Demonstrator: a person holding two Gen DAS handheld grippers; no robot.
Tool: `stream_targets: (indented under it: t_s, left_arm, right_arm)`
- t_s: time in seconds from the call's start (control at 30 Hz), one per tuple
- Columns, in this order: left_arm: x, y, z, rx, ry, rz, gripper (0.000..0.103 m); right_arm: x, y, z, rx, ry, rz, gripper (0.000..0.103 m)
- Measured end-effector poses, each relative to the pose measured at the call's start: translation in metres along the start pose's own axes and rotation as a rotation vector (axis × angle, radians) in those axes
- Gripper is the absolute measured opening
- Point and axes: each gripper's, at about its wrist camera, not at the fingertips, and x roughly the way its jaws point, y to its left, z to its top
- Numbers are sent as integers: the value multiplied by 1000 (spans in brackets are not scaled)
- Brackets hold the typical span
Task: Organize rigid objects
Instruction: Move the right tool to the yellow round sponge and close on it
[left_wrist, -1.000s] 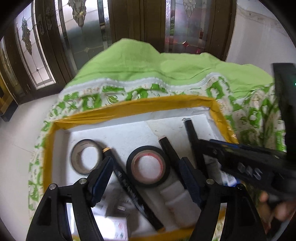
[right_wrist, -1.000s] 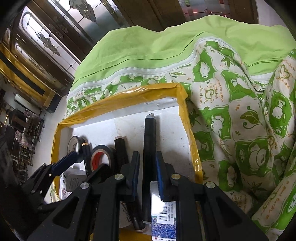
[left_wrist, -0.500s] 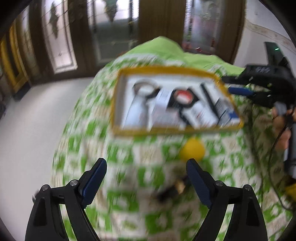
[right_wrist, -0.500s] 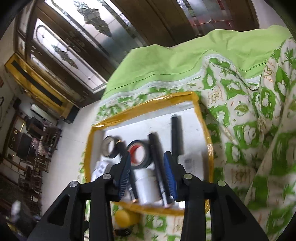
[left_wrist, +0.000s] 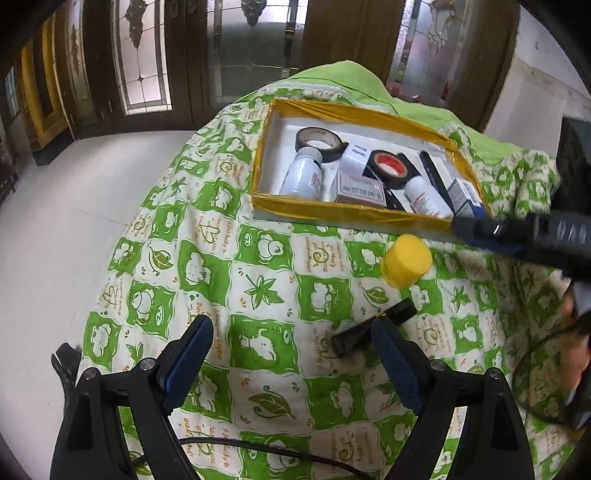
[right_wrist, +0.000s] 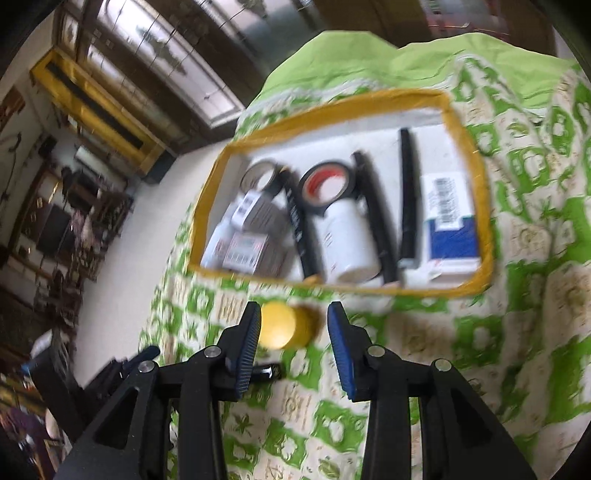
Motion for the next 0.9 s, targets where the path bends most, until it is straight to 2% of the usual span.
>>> stream_targets:
  t_s: [0.2,0.27,0.43,0.63,0.8,0.9]
  left_arm:
    - [2,-2,-2,19,4,6,90]
    - [3,-5,-2,37,6,12,90]
    - [6,-10,-3,58,14,16,90]
    - [6,-7,-3,44,13,10,90]
    - [8,-13,-6,75,21,11,90]
    - [9,-21,-8,108,27,10,90]
  right_arm:
    - [35,23,-7,-75,61,-26,37]
    - [41,29,-6,-107,48,-57,43]
    - [41,33,-5,-126,40,-81,47]
    - [45,24,-5,-103,57,-106,47]
    - [59,26,-7,-129,73,-122,47]
    - [67,28,-8,-163,77,-147,42]
